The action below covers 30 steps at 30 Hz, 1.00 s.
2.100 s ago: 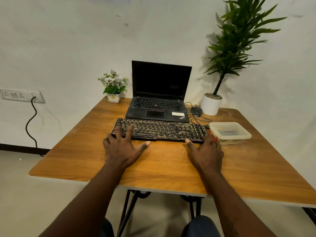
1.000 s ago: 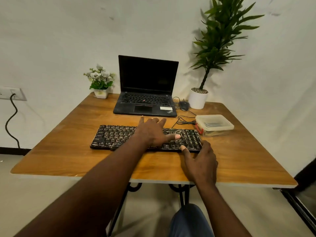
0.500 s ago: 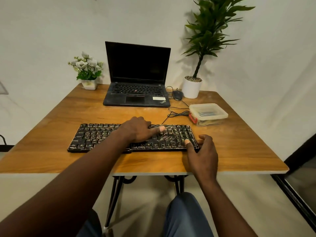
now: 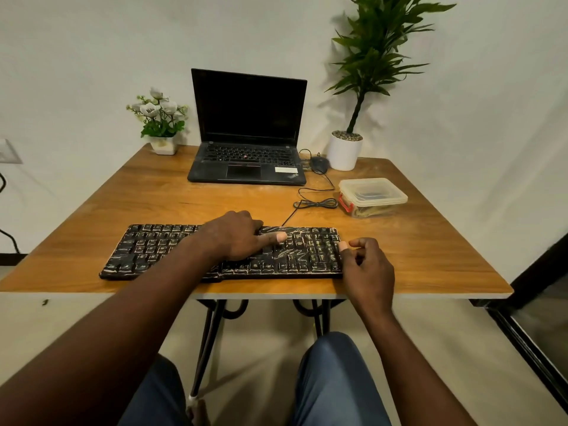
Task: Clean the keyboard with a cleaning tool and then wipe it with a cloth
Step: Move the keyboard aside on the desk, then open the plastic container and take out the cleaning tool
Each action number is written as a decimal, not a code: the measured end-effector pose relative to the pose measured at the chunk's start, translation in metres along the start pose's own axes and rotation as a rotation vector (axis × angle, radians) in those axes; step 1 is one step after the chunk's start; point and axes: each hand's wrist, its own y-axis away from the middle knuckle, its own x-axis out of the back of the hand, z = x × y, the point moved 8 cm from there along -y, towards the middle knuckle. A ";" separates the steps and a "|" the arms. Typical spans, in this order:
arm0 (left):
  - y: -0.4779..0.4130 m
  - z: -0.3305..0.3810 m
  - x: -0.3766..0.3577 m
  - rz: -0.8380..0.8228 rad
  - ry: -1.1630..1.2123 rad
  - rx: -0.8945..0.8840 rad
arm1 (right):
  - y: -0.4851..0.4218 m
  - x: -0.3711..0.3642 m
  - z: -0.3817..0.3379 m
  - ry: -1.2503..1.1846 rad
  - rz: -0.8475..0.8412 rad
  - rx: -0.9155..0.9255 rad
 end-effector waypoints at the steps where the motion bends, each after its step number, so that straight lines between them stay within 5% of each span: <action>1: 0.001 0.000 -0.001 0.008 -0.011 0.006 | -0.002 -0.001 0.001 0.003 -0.013 -0.008; 12: -0.028 0.088 0.028 0.189 0.088 -0.089 | -0.069 0.015 0.031 -0.094 -0.183 -0.038; 19: -0.094 0.149 0.034 0.325 0.146 -0.147 | -0.116 0.030 0.045 -0.007 -0.047 0.086; 23: -0.128 0.159 0.043 0.371 0.170 -0.112 | -0.140 0.047 0.065 -0.042 0.155 -0.042; 30: -0.181 0.171 0.036 0.189 0.265 -0.123 | -0.167 0.033 0.090 -0.057 0.104 -0.125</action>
